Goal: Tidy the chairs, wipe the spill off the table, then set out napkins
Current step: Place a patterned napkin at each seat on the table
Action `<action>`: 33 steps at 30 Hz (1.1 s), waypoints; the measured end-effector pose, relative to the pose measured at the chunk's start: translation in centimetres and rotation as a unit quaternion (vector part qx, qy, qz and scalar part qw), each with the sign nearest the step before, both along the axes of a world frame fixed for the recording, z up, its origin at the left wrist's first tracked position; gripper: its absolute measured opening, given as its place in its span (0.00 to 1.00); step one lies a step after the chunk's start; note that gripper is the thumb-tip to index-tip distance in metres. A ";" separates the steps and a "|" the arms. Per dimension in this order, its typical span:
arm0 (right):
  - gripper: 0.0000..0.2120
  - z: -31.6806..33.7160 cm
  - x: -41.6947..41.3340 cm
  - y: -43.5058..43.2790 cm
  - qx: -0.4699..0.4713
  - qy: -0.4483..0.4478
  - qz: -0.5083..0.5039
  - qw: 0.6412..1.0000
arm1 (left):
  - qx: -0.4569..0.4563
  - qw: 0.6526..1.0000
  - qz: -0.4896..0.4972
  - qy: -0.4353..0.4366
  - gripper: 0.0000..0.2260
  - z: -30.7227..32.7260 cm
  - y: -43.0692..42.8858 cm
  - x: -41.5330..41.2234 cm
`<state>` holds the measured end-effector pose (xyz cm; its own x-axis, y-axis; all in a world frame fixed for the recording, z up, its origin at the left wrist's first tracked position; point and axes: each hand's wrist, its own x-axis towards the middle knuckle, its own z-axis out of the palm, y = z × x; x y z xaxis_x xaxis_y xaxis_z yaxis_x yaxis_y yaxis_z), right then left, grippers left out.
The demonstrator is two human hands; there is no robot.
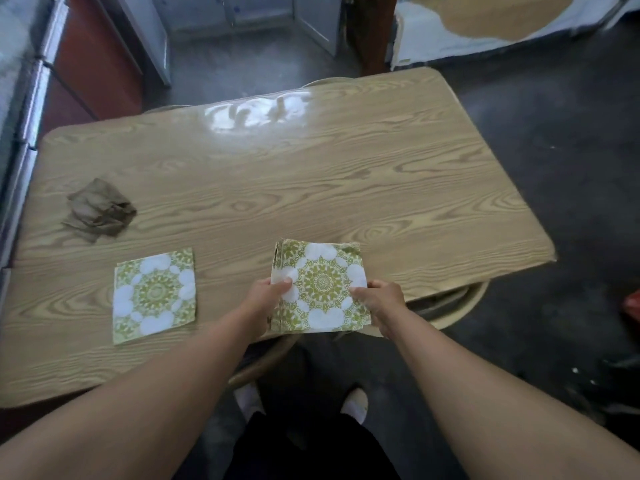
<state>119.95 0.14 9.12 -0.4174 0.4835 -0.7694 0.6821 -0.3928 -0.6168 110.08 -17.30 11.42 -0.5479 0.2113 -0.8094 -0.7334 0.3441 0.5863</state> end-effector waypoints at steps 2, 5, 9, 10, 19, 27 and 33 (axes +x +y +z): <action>0.07 0.1 0.8 1.6 -0.016 -0.012 -0.020 1.000 | -0.001 1.000 0.007 0.002 0.13 -0.2 1.4 0.9; 0.09 0.2 1.6 3.9 -0.036 -0.021 -0.048 0.998 | -0.006 1.000 0.001 -0.001 0.14 -0.2 3.4 1.9; 0.09 -0.3 1.6 5.7 -0.033 -0.026 -0.069 0.997 | -0.024 1.000 -0.006 -0.001 0.14 -0.3 5.5 1.8; 0.08 -0.4 1.4 6.1 -0.027 -0.025 -0.072 0.997 | -0.027 1.000 -0.011 0.000 0.14 -0.3 6.0 1.6; 0.05 -1.2 -0.4 10.9 0.034 -0.017 -0.094 0.995 | -0.033 0.999 -0.024 -0.014 0.15 -2.1 11.2 -1.9; 0.11 -2.8 -1.7 14.5 0.034 -0.033 -0.117 0.992 | 0.000 0.999 -0.002 -0.051 0.17 -3.1 13.8 -3.2; 0.10 -3.1 -2.1 16.5 0.088 -0.075 -0.114 0.987 | -0.039 0.998 0.052 -0.015 0.09 -3.6 14.6 -2.9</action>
